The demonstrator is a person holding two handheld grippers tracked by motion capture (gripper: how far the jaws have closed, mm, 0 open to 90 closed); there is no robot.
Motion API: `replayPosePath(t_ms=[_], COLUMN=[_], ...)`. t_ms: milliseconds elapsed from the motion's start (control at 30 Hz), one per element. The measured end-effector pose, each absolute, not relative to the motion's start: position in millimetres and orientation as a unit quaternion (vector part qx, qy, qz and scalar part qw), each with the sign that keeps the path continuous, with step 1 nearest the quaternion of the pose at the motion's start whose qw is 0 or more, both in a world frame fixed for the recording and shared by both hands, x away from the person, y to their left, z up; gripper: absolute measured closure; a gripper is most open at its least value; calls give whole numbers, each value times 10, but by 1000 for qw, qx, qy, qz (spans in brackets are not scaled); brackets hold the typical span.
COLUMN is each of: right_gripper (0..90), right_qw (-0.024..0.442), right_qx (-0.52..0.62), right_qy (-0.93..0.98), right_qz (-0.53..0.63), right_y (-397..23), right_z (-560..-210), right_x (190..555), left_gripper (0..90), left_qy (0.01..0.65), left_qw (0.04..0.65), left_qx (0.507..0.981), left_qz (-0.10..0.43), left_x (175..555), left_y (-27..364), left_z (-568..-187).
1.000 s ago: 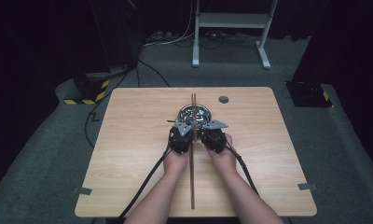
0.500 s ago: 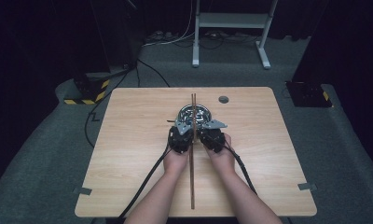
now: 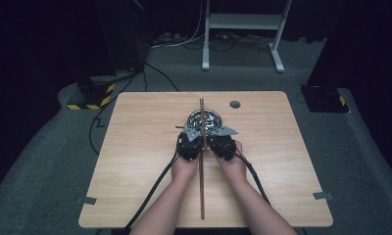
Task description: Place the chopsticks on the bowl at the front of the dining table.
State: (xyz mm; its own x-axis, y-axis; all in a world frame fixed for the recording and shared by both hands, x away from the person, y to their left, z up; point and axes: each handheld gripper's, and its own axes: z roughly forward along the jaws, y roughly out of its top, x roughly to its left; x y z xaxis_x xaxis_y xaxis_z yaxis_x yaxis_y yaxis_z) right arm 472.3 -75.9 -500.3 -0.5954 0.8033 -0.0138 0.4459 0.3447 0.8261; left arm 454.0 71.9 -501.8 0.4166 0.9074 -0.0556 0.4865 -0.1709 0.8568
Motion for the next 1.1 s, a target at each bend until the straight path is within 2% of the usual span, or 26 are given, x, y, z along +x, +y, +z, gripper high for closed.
replayPosePath(t_ms=[667, 1100], right_gripper=[859, 837], right_qw=[217, 214], right_qx=[392, 391], right_qy=[792, 795], right_qz=[414, 410], right_y=[-700, -701], right_z=[-5001, -5016], right_x=[4680, 4684], left_gripper=[896, 894], left_qy=[457, 460], left_qw=[423, 423], left_qx=[748, 746], left_qz=[229, 230], left_x=[4570, 4583], left_y=[831, 858], left_z=[-5004, -5003])
